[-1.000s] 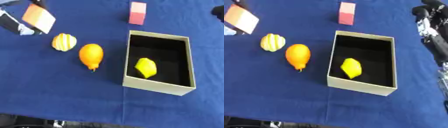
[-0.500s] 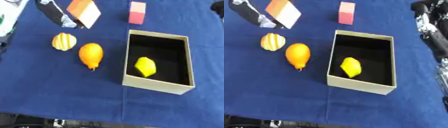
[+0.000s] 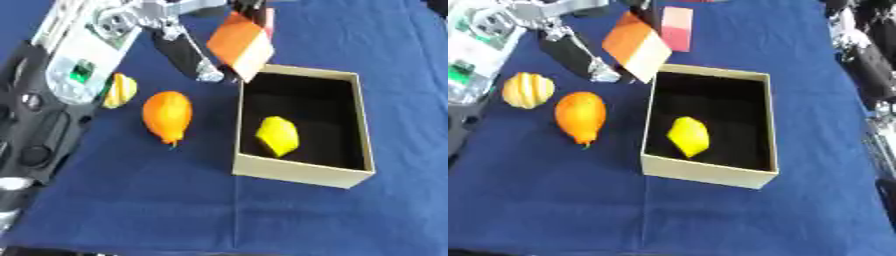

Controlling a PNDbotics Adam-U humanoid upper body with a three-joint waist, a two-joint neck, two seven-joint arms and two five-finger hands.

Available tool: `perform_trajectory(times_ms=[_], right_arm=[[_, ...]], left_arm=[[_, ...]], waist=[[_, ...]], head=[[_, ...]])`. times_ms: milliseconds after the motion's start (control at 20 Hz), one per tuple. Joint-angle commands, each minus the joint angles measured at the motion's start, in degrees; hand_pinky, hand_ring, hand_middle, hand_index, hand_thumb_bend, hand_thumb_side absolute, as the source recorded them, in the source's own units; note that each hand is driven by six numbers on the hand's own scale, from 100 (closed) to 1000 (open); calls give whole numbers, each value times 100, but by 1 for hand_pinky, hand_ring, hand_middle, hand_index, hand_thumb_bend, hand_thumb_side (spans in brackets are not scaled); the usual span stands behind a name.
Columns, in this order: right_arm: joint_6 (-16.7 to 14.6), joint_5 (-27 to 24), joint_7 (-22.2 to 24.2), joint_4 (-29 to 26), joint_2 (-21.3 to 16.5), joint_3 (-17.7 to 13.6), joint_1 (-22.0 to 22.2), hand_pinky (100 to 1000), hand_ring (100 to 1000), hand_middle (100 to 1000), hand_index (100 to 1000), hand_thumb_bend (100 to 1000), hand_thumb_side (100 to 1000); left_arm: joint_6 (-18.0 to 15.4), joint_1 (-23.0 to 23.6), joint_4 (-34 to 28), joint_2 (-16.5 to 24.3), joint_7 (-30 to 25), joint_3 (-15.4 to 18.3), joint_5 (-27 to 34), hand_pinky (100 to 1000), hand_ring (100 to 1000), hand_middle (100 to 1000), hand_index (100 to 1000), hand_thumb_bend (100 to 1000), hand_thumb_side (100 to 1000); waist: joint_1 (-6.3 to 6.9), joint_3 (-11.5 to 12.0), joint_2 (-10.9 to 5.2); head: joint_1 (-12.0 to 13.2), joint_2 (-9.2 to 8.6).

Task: Pick up objects on the table and place them in the box.

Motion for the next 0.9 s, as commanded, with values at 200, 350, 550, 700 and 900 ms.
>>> perform_trajectory(times_ms=[200, 350, 550, 700, 900], right_arm=[[-33, -84, -24, -86, -136, -68, -172, 937, 815, 710, 869, 100, 532], [-32, -114, 8, -86, -87, -46, -239, 938, 815, 709, 869, 100, 533], [-24, -130, 35, -86, -25, -33, -283, 938, 815, 709, 869, 100, 534], [-9, -135, 40, -86, 17, -29, -287, 938, 815, 708, 869, 100, 535], [-3, -137, 42, -86, 25, -28, -287, 939, 816, 708, 869, 100, 535]], left_arm=[[75, -160, 332, -446, 93, -48, -383, 645, 568, 488, 609, 370, 100], [226, -142, 567, -625, 200, -8, -630, 647, 568, 485, 613, 371, 100], [397, -57, 883, -785, 422, -10, -926, 661, 581, 497, 634, 365, 100], [386, -26, 1069, -866, 534, -30, -1070, 667, 589, 506, 649, 370, 100], [341, -22, 1163, -893, 622, -31, -1143, 667, 589, 506, 649, 370, 100]], waist=[[-33, -82, -69], [-58, -151, -27], [-69, -243, 32], [-66, -280, 62], [-66, -286, 66]], head=[[136, -82], [203, -122], [251, -175], [284, -203], [289, -205]])
